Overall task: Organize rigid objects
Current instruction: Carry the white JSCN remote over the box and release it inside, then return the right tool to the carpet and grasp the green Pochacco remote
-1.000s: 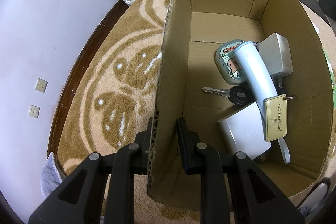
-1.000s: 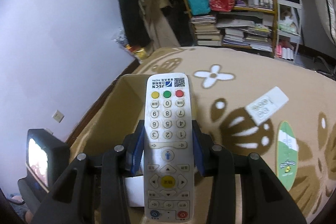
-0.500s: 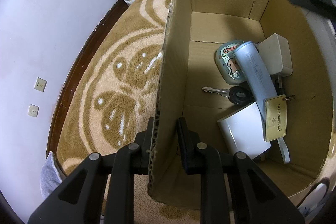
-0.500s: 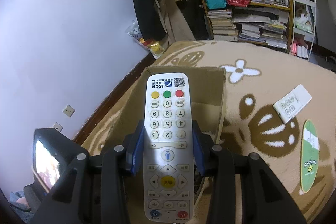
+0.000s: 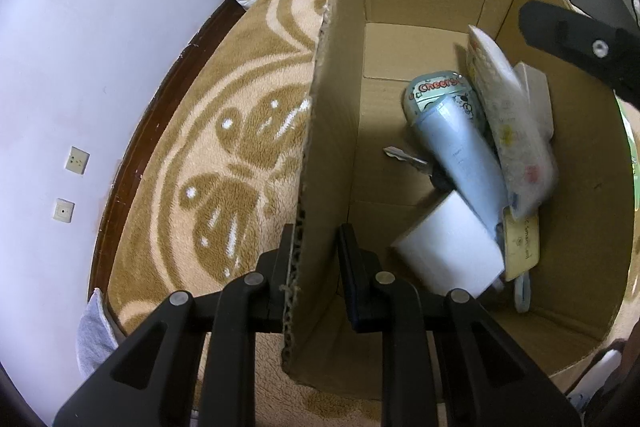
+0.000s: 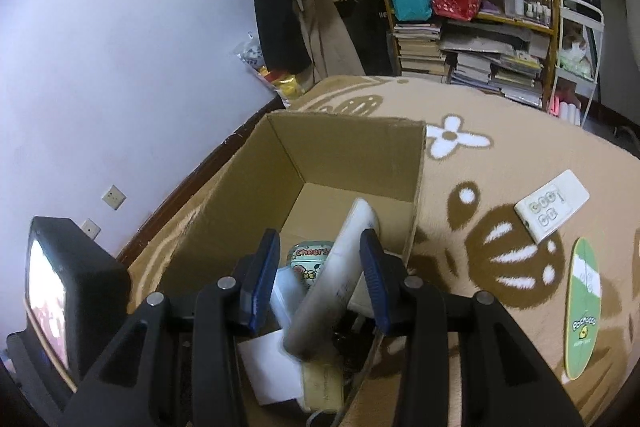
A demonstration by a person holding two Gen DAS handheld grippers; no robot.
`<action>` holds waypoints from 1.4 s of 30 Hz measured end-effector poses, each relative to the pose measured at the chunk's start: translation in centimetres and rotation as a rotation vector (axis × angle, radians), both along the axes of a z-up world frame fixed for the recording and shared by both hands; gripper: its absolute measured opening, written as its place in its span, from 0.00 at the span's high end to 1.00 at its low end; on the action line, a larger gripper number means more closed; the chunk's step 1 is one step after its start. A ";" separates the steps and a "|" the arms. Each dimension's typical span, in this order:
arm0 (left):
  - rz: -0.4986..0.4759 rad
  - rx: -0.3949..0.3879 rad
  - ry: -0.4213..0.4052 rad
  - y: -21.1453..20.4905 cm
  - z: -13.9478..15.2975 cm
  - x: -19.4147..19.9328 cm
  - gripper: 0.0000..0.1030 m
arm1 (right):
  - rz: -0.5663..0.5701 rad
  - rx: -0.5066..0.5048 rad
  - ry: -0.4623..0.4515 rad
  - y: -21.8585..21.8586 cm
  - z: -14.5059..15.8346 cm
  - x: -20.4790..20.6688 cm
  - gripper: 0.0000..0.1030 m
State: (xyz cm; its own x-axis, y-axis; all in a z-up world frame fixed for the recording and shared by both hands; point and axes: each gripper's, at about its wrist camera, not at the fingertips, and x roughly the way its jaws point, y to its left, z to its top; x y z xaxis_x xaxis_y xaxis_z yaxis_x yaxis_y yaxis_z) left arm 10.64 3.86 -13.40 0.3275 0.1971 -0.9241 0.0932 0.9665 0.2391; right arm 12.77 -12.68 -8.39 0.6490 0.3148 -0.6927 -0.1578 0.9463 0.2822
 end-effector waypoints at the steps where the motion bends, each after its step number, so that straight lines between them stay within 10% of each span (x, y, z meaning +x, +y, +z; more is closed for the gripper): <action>1: -0.001 0.002 0.000 -0.1 0.0 0.0 0.80 | -0.002 -0.001 -0.006 -0.2 0.2 -0.1 0.54; 17: -0.002 0.010 0.002 -0.2 -0.2 0.0 0.80 | -0.249 -0.055 -0.020 -11.4 1.6 0.1 0.00; 42: -0.002 0.009 0.004 -0.2 -0.2 0.1 0.80 | -0.441 -0.106 0.218 -19.9 -8.9 -1.8 0.00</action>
State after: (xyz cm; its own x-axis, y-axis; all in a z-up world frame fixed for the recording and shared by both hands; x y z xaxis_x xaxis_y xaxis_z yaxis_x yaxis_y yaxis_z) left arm 10.73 3.65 -13.56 0.3243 0.2043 -0.9236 0.0959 0.9643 0.2470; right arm 10.98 -32.56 -17.27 0.5412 -0.0365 -0.8401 0.3157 0.9348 0.1628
